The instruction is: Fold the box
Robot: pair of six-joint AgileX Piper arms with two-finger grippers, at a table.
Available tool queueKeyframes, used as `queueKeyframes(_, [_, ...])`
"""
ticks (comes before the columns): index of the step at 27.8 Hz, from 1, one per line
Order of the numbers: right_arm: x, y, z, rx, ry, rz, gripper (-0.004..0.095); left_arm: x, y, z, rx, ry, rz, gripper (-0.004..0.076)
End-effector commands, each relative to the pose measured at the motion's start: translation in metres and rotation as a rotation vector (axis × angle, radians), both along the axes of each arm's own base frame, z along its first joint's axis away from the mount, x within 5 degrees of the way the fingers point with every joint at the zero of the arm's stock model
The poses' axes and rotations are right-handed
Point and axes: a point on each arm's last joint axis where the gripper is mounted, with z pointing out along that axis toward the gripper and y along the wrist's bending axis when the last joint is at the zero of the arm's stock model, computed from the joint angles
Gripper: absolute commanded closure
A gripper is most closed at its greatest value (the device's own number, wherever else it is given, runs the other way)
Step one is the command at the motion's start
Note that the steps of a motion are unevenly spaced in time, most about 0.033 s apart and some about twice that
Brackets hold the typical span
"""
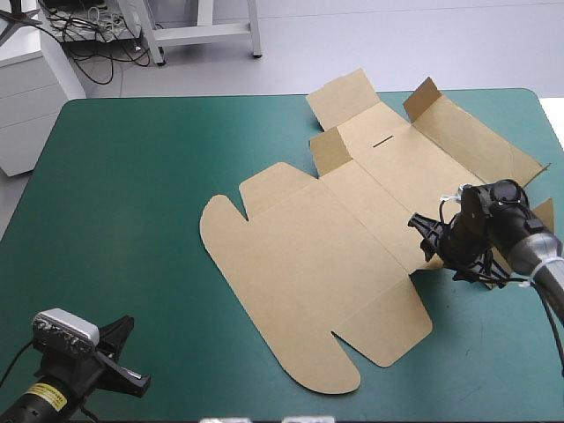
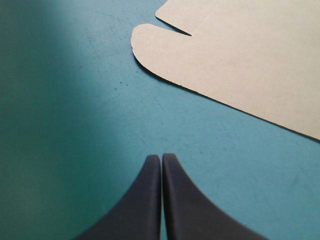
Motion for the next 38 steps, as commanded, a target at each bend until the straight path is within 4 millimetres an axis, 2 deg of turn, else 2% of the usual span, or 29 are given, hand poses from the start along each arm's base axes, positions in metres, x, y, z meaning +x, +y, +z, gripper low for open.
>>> queueKeyframes(1, [0.012, -0.003, 0.008, 0.004, -0.083, -0.004, 0.0422, 0.003, -0.001, 0.014, -0.045, -0.069, 0.009, 0.0734])
queueKeyframes(4, [0.020, -0.003, 0.008, 0.044, -0.155, -0.027, 0.0457, 0.003, -0.001, 0.014, -0.045, -0.069, 0.009, 0.0734])
queueKeyframes(10, [0.019, -0.016, 0.000, 0.058, -0.066, -0.089, 0.0486, 0.003, -0.001, 0.014, -0.045, -0.069, 0.009, 0.0734])
queueKeyframes(15, [0.021, -0.016, -0.003, 0.055, -0.058, -0.089, 0.0565, 0.003, -0.001, 0.014, -0.045, -0.069, 0.009, 0.0734])
queueKeyframes(19, [0.022, -0.016, -0.002, 0.058, -0.073, -0.092, 0.0705, 0.003, -0.001, 0.014, -0.045, -0.069, 0.009, 0.0734])
queueKeyframes(24, [0.022, -0.016, -0.002, 0.057, -0.075, -0.087, 0.0929, 0.003, -0.001, 0.014, -0.045, -0.069, 0.009, 0.0734])
queueKeyframes(32, [0.023, -0.017, -0.002, 0.018, -0.089, 0.019, 0.0927, 0.003, -0.001, 0.014, -0.045, -0.069, 0.009, 0.0734])
queueKeyframes(38, [0.029, -0.016, -0.004, -0.042, -0.111, 0.219, 0.0922, 0.003, -0.001, 0.014, -0.045, -0.069, 0.009, 0.0734])
